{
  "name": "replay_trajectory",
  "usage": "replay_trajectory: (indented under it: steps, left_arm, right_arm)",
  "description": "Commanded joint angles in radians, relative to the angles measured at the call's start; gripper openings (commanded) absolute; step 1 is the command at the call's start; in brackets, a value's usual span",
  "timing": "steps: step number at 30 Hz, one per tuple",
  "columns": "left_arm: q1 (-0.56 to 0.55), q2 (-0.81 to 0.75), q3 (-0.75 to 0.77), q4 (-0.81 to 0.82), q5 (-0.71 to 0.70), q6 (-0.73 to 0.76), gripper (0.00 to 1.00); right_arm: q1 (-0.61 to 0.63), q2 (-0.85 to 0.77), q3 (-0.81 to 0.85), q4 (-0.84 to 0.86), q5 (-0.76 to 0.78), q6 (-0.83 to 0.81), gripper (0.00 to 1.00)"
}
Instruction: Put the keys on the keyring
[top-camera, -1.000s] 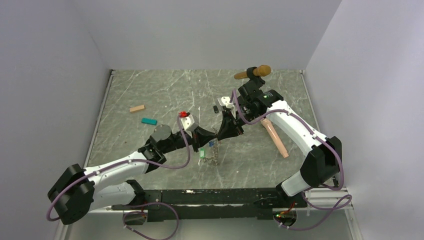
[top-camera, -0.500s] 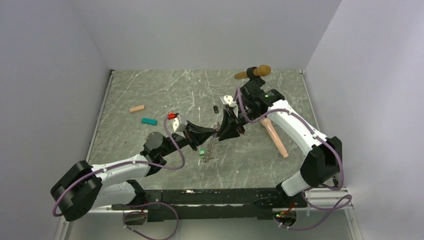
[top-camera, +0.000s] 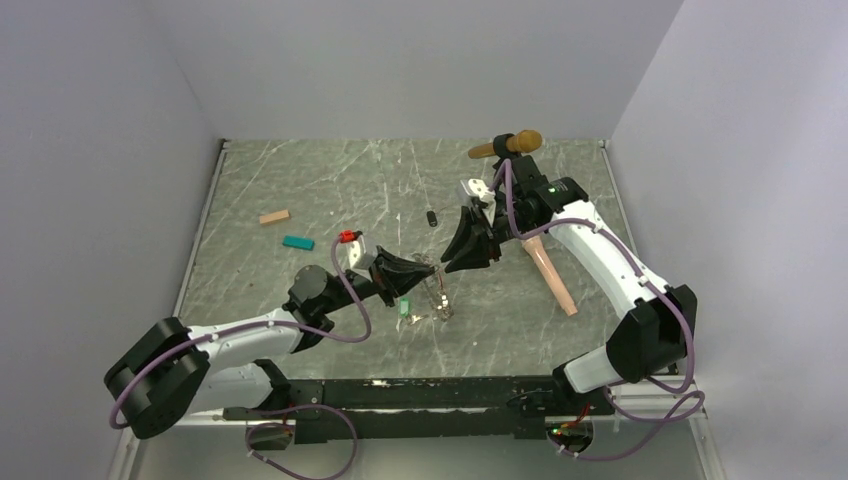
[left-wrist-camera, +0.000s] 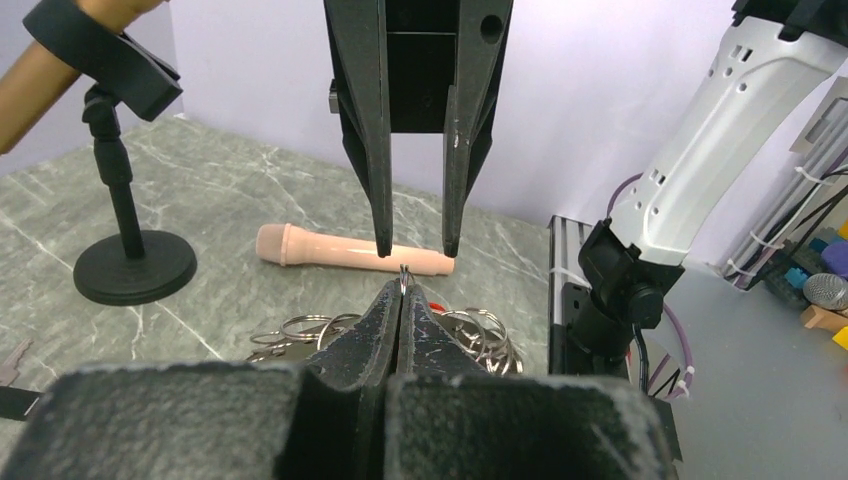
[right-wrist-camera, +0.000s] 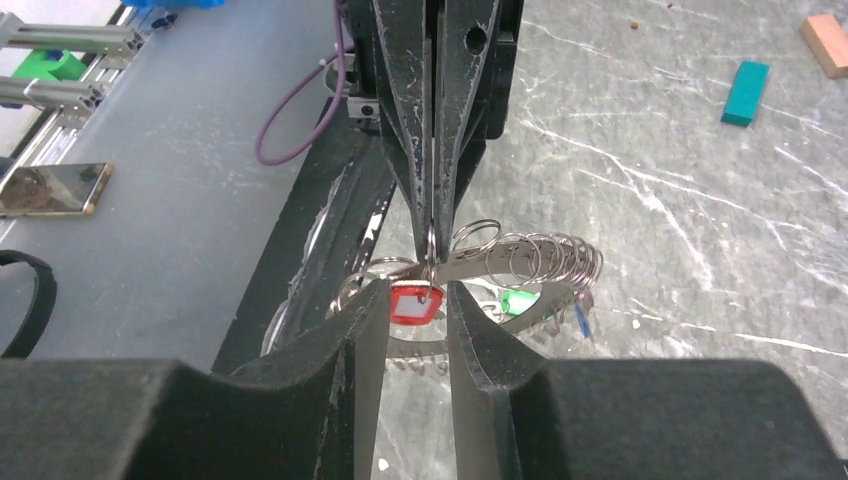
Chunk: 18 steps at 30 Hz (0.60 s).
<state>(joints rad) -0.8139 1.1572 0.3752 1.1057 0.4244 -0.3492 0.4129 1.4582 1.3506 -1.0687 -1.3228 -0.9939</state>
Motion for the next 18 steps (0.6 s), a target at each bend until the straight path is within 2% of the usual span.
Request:
replay_trajectory:
  steps: [1, 18]
  left_arm:
    - [-0.001, 0.016, 0.025, 0.108, 0.045, 0.008, 0.0]
    - [0.002, -0.036, 0.022, 0.065, 0.018, 0.051, 0.0]
  right_arm:
    - [0.001, -0.022, -0.018, 0.085, -0.064, 0.054, 0.32]
    - [0.019, -0.004, -0.037, 0.153, -0.016, 0.129, 0.24]
